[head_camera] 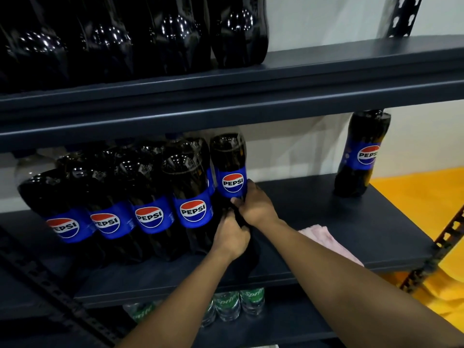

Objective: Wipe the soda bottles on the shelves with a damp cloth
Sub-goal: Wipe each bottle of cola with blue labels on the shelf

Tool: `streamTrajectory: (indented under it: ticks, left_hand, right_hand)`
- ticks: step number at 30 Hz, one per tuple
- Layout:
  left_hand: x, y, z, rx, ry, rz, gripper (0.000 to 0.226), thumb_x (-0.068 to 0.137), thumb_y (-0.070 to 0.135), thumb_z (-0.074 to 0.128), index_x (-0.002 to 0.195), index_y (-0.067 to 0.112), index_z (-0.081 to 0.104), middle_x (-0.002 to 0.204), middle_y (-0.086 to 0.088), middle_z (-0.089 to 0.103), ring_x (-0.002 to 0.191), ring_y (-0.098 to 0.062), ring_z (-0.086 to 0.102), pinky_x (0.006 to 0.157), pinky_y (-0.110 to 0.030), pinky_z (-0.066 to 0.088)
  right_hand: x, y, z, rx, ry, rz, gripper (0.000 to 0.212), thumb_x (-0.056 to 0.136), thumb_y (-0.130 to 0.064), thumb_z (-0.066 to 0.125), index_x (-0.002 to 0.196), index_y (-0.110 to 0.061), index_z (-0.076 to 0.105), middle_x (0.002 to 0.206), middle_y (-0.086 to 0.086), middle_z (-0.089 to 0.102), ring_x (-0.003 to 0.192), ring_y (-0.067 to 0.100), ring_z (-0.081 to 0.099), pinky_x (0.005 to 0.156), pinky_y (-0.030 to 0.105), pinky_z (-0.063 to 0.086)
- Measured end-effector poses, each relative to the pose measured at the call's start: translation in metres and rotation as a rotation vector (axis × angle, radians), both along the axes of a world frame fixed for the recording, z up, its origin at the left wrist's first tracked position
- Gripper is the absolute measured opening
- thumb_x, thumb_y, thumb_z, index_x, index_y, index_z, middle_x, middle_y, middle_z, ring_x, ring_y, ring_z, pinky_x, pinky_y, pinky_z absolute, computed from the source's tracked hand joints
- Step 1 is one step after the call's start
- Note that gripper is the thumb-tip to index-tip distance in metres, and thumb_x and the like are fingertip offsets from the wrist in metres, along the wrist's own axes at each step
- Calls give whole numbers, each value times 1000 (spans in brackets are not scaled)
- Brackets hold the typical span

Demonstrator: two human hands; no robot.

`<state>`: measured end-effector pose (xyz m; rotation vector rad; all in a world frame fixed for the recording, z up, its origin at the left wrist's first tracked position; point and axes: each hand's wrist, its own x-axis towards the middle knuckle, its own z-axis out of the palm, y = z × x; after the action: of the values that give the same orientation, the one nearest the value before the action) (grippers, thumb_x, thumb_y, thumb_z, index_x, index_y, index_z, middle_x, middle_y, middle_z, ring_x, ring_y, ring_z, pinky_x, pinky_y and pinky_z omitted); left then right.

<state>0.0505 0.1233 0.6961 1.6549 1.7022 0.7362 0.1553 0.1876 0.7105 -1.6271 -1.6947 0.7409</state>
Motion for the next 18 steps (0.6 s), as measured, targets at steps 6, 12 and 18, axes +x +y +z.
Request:
streamTrajectory:
  ticks: [6,12,18]
  left_hand:
    - [14,0,7,11,2,-51,30,101,11,57,131,12,63,124,-8,71,117,-27,66,89,-28,50]
    - [70,19,30,46,33,-155,30,103,25,62,131,14,66,128,-4,70,122,-22,64,101,-26,47]
    - [172,52,62,27,-22,-246,42,105,36,63,139,12,56,133,-3,66,125,-24,61,99,-27,45]
  right_hand:
    - [35,-22,-10,-5,-2,-38,68,98,-47,62,152,-12,42,152,11,46,137,27,48,104,31,40]
    - [126,-41,6,56,33,-194,40,99,-31,65,131,-8,68,138,9,64,131,26,57,103,23,38]
    - [237,-50,22,120,135,-415,24,99,-28,65,115,-12,71,112,7,72,104,25,64,80,27,43]
